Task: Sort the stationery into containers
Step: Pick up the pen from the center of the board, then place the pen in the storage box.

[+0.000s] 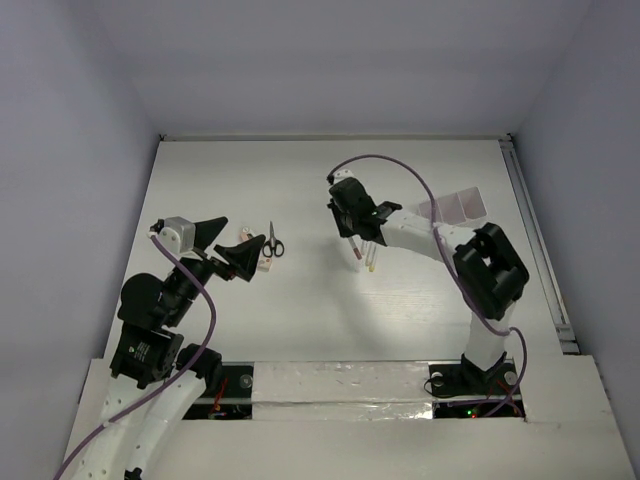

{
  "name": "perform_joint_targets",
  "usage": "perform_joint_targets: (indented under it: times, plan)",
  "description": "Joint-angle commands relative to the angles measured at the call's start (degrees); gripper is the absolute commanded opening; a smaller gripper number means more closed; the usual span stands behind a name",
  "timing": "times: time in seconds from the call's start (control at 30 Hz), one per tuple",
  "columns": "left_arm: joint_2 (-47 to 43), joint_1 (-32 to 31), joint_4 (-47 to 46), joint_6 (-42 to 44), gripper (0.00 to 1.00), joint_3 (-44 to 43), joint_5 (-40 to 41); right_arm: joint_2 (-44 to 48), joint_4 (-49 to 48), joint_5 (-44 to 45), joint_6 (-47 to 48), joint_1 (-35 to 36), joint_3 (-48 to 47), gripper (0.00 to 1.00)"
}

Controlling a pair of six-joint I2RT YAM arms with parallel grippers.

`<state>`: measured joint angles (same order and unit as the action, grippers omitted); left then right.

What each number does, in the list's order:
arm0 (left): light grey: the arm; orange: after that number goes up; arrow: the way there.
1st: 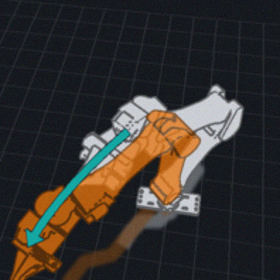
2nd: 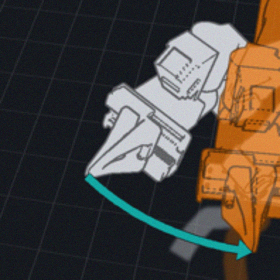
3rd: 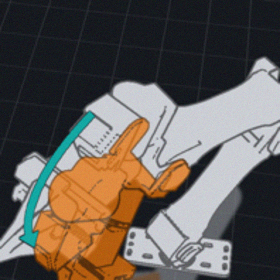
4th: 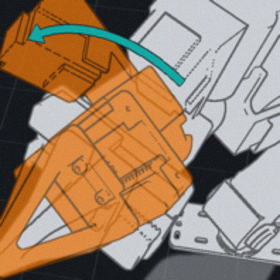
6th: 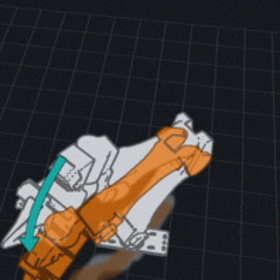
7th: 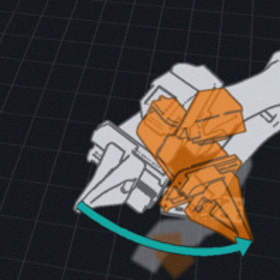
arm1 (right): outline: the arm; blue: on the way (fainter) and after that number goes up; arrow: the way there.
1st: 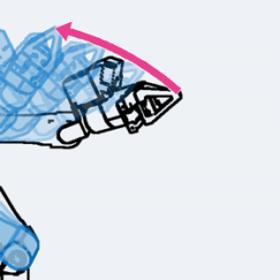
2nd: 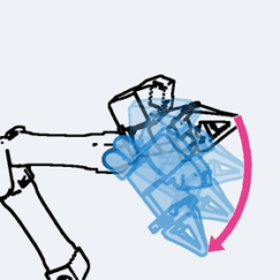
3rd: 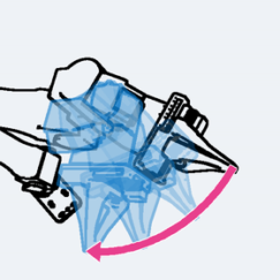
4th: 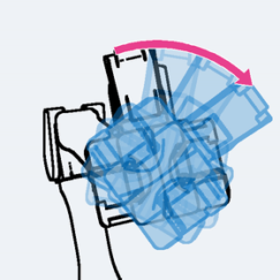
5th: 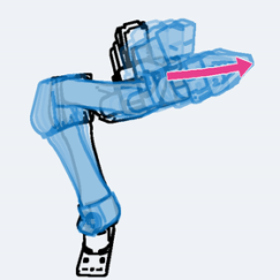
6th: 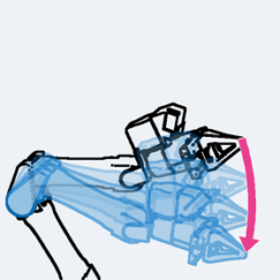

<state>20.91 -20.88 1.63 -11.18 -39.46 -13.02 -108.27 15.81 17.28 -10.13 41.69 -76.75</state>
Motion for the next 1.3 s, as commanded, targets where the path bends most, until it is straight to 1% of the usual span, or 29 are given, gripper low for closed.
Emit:
perform_joint_targets:
  times: [0.0,0.07,0.13,0.2,0.23,0.27,0.3,0.33,0.4,0.43,0.53,0.6,0.63,0.67,0.7,0.73,0.8,0.9,0.93,1.07,1.2,1.27]
  plan:
    - [-0.60,0.23,-1.89,0.37,0.99,-2.02,0.27,6.92,-7.89,1.88,-0.59,0.50,1.07,0.00]
    - [-0.60,0.23,-1.89,0.28,0.99,-1.93,0.18,9.30,-8.86,2.49,-1.12,0.50,2.21,0.00]
    - [-0.60,0.23,-1.98,0.28,0.99,-1.85,0.01,11.14,-10.53,5.03,-1.21,0.50,3.09,0.00]
    - [-0.60,0.23,-1.98,0.37,0.99,-1.85,-0.08,13.95,-12.99,8.19,-0.16,0.50,4.41,0.00]
    - [-0.60,0.23,-1.89,0.28,0.99,-1.85,-0.08,14.83,-13.78,11.60,1.15,-0.64,4.76,0.00]
    - [-0.86,0.23,-1.98,0.37,0.99,-1.85,-0.25,15.88,-14.58,12.94,1.69,-1.52,5.20,0.00]
    - [-0.95,0.23,-1.98,0.28,0.99,-1.85,-0.26,17.98,-16.76,14.52,2.04,-2.74,6.25,0.00]
    - [-1.04,0.23,-1.98,0.19,0.99,-1.85,-0.26,19.14,-18.00,15.06,2.13,-5.63,6.96,0.00]
    - [-1.22,0.23,-1.98,0.19,0.99,-1.85,-0.34,22.64,-20.72,15.33,1.70,-8.98,8.19,0.00]
    - [-1.31,0.23,-1.98,0.28,0.99,-1.93,-0.34,23.71,-21.78,15.94,1.08,-12.30,9.68,0.00]
    - [-1.57,0.23,-1.98,0.19,0.99,-1.93,-0.52,27.57,-27.05,17.78,0.90,-17.07,13.10,0.00]
    - [-1.75,0.23,-1.98,0.19,0.99,-1.93,-0.52,28.46,-35.29,20.41,2.74,-20.85,15.22,0.00]
    - [-2.01,0.23,-1.98,0.19,0.99,-2.02,-0.52,28.46,-44.90,23.21,6.58,-23.56,18.53,0.00]
    - [-2.10,0.23,-1.98,0.19,0.99,-1.93,-0.52,28.12,-44.99,23.67,8.62,-23.59,20.22,0.00]
    - [-2.27,-0.38,-1.98,0.19,0.99,-2.02,-0.52,27.50,-54.04,23.94,10.90,-26.72,21.63,0.00]
    - [-2.45,-0.39,-1.98,0.19,0.99,-1.93,-0.52,26.63,-57.09,24.73,13.44,-28.23,22.51,0.00]
    - [-2.80,-0.39,-1.98,0.11,0.99,-1.93,-0.34,24.25,-62.36,24.56,14.52,-32.00,23.31,0.00]
    - [-3.15,-1.00,-1.81,0.19,0.99,-2.02,0.27,22.14,-67.39,22.98,17.33,-34.22,24.28,0.00]
    - [-3.15,-1.00,-1.80,0.28,0.99,-1.93,0.62,21.44,-68.80,23.32,19.77,-34.83,24.54,0.00]
    - [-2.98,-2.14,-1.72,0.37,0.99,-2.11,1.41,18.80,-74.95,24.12,24.54,-35.36,27.35,0.00]
    - [-2.98,-3.37,-1.72,0.46,0.99,-2.20,1.77,16.69,-74.96,24.30,22.70,-35.36,29.02,0.00]
    - [-3.06,-3.37,-1.72,0.54,0.99,-2.28,1.94,17.04,-74.09,24.21,20.25,-35.36,30.25,0.00]
